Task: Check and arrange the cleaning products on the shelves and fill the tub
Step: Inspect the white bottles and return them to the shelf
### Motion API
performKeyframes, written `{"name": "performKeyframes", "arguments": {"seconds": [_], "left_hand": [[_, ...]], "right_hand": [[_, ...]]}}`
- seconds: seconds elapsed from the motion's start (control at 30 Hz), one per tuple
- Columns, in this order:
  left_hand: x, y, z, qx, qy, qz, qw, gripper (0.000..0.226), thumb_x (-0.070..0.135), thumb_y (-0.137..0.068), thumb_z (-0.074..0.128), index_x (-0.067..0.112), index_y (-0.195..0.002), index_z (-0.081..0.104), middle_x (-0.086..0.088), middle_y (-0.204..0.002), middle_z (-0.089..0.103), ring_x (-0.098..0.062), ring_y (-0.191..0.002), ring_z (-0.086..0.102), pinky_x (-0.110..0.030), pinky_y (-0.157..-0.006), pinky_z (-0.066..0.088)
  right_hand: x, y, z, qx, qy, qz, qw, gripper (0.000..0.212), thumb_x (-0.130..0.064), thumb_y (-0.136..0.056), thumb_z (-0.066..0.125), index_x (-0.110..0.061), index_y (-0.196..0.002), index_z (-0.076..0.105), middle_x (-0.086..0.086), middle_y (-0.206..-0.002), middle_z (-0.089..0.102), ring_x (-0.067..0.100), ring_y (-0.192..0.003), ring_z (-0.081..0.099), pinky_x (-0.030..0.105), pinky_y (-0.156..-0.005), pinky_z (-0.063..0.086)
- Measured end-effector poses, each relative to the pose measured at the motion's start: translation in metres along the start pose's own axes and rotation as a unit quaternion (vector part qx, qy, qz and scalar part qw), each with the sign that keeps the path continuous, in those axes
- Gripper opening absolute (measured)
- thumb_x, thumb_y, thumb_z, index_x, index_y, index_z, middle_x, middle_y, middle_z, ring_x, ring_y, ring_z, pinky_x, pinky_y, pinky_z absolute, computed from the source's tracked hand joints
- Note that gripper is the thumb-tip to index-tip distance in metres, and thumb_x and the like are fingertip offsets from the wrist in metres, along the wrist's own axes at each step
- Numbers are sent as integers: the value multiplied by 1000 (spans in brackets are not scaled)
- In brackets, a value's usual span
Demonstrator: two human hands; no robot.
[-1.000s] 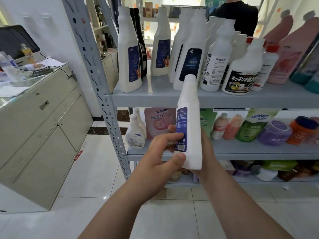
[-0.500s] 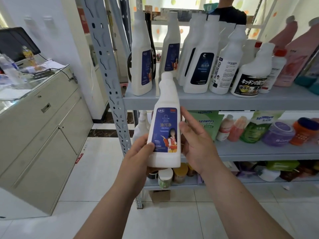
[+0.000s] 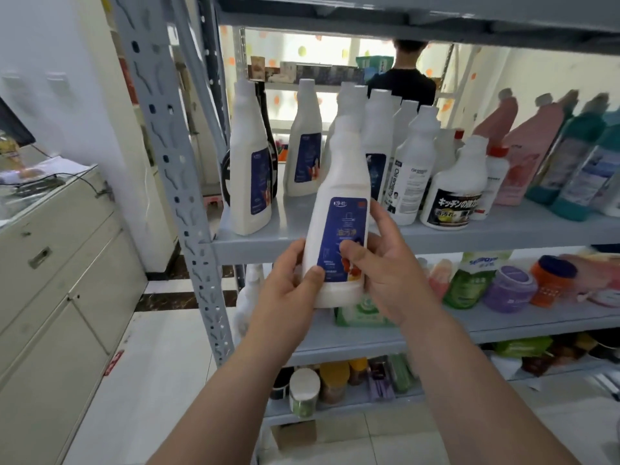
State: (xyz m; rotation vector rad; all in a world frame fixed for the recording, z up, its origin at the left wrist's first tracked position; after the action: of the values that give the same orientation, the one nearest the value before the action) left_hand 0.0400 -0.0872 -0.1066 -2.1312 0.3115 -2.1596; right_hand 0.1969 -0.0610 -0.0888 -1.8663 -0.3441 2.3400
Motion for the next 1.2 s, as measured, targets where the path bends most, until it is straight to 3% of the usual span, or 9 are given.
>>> {"name": "performKeyframes", "arguments": {"seconds": [0.1, 0.23, 0.33, 0.47, 0.6, 0.73, 0.8, 0.93, 1.2], "left_hand": [[15, -31, 10, -31, -75, 30, 996, 37, 20, -107, 47, 53, -122, 56, 18, -108, 73, -2, -95, 69, -26, -79, 58], [22, -85, 15, 4, -141, 93, 986, 34, 18, -108, 43, 30, -135, 59, 17, -120, 67, 6, -108, 61, -7, -89, 44], [24, -130, 15, 76, -196, 109, 971, 44, 21, -107, 43, 26, -151, 44, 11, -140, 51, 1, -122, 49, -21, -106, 37], [36, -191, 22, 121, -217, 113, 962, 58, 10, -101, 47, 23, -155, 33, 10, -147, 38, -7, -132, 39, -32, -114, 33], [33, -246, 29, 145, -240, 47, 959, 82, 7, -96, 57, 23, -162, 12, -1, -165, 16, -24, -150, 25, -45, -123, 27], [19, -281, 32, 170, -249, 40, 953, 90, 13, -82, 76, 21, -154, 22, -11, -149, 37, -32, -137, 42, -52, -113, 42], [15, -289, 32, 173, -258, 30, 950, 95, 14, -81, 76, 23, -155, 18, -11, -145, 43, -32, -133, 48, -53, -109, 46], [13, -287, 35, 183, -297, 20, 937, 92, 14, -91, 69, 18, -160, 9, -16, -152, 28, -35, -133, 46, -49, -110, 43], [7, -266, 39, 180, -404, 74, 894, 82, 21, -97, 62, 7, -159, 9, -19, -152, 20, -42, -105, 59, -40, -80, 50]], "right_hand": [[-9, -22, -12, 45, 17, -49, 998, 72, -18, -76, 80, -46, -134, 50, 1, -118, 75, 24, -111, 72, 53, -91, 59], [-12, -47, -29, 96, 56, -99, 989, 76, -1, -88, 76, -47, -140, 44, -5, -117, 74, 16, -107, 72, 37, -82, 61], [-13, -62, -39, 101, 85, -121, 984, 78, -1, -88, 76, -52, -138, 43, -6, -117, 73, 12, -105, 72, 28, -77, 60], [-10, -79, -49, 88, 117, -123, 982, 83, -3, -86, 79, -52, -142, 43, -9, -118, 71, 12, -109, 70, 37, -85, 63], [-6, -85, -52, 67, 111, -125, 984, 83, -3, -85, 80, -52, -142, 43, -10, -118, 71, 13, -110, 71, 38, -87, 62], [-2, -88, -53, 71, 96, -128, 985, 84, -2, -84, 80, -54, -138, 45, -8, -117, 72, 16, -108, 71, 42, -86, 62], [-1, -90, -55, 70, 96, -131, 984, 85, -2, -83, 81, -57, -137, 46, -6, -116, 72, 18, -108, 71, 46, -87, 62], [0, -90, -60, 71, 95, -128, 985, 85, -1, -83, 82, -59, -133, 46, -8, -113, 71, 18, -106, 71, 47, -86, 63], [2, -87, -60, 100, 91, -133, 982, 82, 0, -84, 80, -49, -139, 43, -13, -117, 71, 14, -109, 70, 41, -84, 63]]}}
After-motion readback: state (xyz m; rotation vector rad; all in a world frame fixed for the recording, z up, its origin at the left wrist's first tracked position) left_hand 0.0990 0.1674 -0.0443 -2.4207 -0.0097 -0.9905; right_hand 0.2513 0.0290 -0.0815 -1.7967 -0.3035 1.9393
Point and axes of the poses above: each hand's wrist, its own y-axis away from the middle knuckle, its own z-axis out of the palm, x = y × z, the point moved 1 cm from there along -y, towards the middle knuckle
